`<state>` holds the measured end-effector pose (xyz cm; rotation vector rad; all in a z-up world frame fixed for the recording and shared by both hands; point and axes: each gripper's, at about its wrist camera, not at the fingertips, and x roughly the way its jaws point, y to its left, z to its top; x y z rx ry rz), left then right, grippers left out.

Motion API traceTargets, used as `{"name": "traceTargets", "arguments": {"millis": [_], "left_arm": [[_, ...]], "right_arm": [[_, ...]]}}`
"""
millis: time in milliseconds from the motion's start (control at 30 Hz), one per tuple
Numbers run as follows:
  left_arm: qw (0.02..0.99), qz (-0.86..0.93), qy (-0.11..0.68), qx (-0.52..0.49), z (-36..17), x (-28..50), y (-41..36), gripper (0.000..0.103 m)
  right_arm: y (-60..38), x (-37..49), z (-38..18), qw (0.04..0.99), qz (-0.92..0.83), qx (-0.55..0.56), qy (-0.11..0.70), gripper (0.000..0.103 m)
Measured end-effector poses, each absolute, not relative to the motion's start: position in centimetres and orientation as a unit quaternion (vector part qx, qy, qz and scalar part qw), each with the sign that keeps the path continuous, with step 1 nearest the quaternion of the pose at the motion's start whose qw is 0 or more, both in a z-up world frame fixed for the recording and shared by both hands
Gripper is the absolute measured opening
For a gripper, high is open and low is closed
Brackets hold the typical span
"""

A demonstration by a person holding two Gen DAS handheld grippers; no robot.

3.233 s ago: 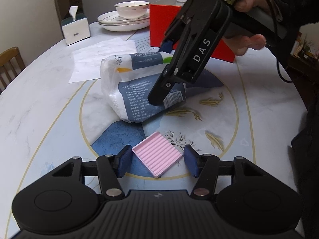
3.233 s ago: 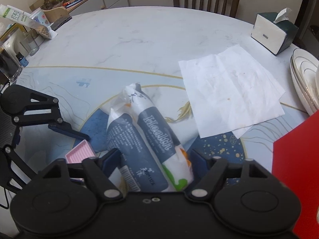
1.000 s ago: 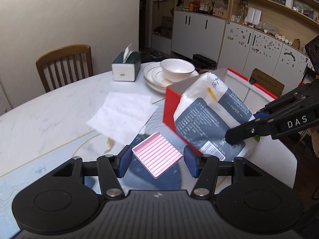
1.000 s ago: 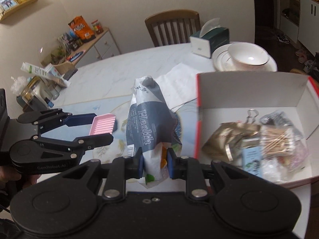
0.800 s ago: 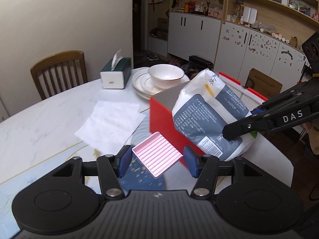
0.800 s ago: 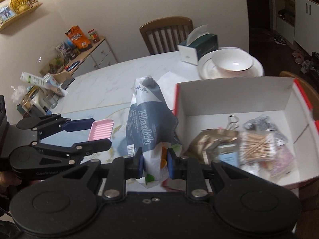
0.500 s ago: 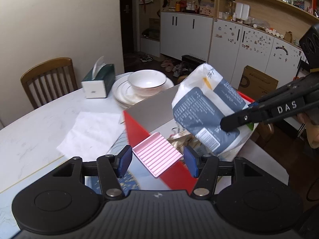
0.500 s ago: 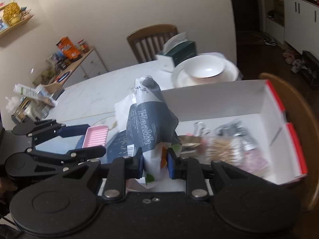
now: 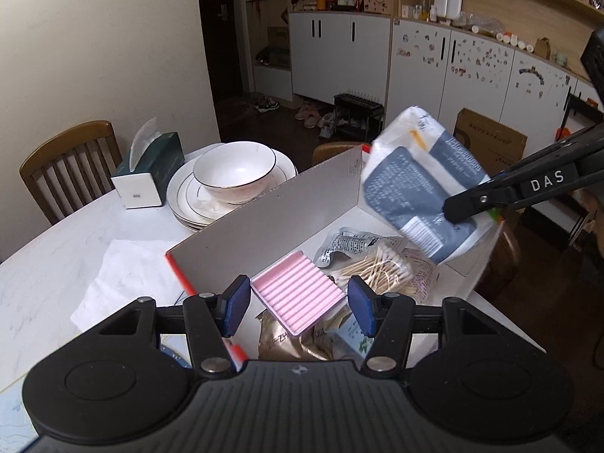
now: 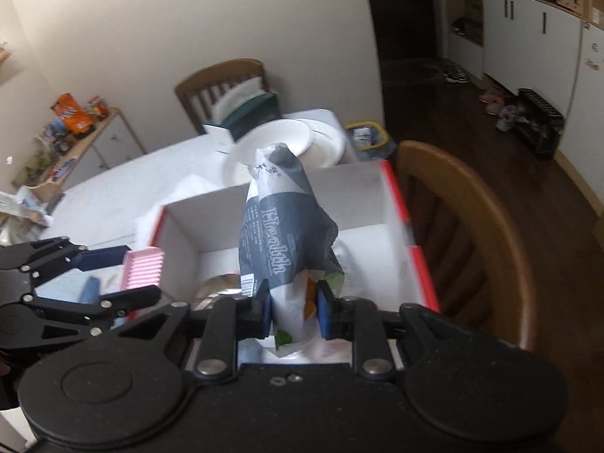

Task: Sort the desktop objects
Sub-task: 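Carry the pink soap dish with the left tool while the right tool carries the tissue pack into the shoebox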

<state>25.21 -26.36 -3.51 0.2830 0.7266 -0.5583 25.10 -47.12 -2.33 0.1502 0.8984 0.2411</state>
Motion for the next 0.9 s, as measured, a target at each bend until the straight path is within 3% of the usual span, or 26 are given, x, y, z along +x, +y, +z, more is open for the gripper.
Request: {"name": "traceTargets", "arguments": {"millis": [900], "left_arm": [[0.856,-0.219,0.426,0.193,-9.2,32.9,-30.9,0.056]], "right_arm": [[-43.4,30.1,-8.0,0.882,0.093,-0.178,0.427,0.022]]}}
